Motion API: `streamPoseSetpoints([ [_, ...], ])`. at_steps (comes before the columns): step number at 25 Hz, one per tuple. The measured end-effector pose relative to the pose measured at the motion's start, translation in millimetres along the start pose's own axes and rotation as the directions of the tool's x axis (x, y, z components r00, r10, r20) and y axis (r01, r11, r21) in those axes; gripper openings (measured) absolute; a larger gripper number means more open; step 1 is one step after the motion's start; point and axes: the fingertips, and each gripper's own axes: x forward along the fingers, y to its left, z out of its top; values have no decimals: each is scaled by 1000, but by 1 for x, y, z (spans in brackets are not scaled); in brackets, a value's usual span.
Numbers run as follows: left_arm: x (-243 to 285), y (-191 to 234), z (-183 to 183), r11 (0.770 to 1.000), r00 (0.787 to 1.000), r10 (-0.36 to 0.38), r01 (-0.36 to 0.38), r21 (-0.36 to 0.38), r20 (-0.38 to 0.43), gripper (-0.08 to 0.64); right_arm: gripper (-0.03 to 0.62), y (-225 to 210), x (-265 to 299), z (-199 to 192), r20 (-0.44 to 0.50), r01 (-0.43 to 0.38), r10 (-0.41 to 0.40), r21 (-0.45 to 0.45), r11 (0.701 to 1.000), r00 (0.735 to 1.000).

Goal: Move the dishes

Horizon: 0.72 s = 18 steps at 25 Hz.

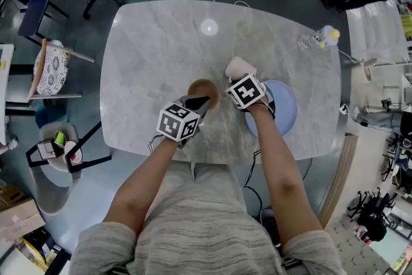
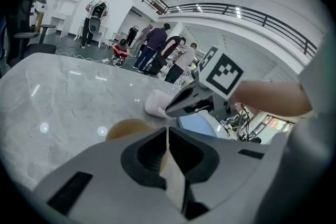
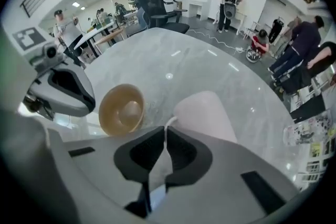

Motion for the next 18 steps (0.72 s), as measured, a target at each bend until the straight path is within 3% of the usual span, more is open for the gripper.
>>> streamPoseSetpoints([
  [2,1,-1,3,1000,1000,0,0,8,0,31,31,2,-8,5,13,-82,81,88,993,997],
  [4,0,-1,6,1000,1000,-1,1,19,-1,31,31,6,-14,9,59,-178,169,193,965,984],
  [8,-2,-1,9,999,1000,-3,3,33,1,31,28,9,-23,11,180,-334,286,368,868,941],
  [10,-2,-2,8,999,1000,-5,5,39,-3,31,28,10,-27,10,263,-426,339,460,779,903],
  [14,1,-8,6,998,1000,-19,20,52,-24,31,26,11,-36,14,471,-622,407,593,511,783],
  [15,2,-10,5,998,999,-24,25,53,-28,31,26,11,-38,15,509,-652,408,602,461,758],
  [16,3,-12,4,998,999,-28,29,55,-32,31,26,10,-38,15,538,-673,405,605,425,739],
  [18,5,-14,2,998,999,-32,34,57,-38,31,26,8,-39,14,573,-696,395,601,392,718],
])
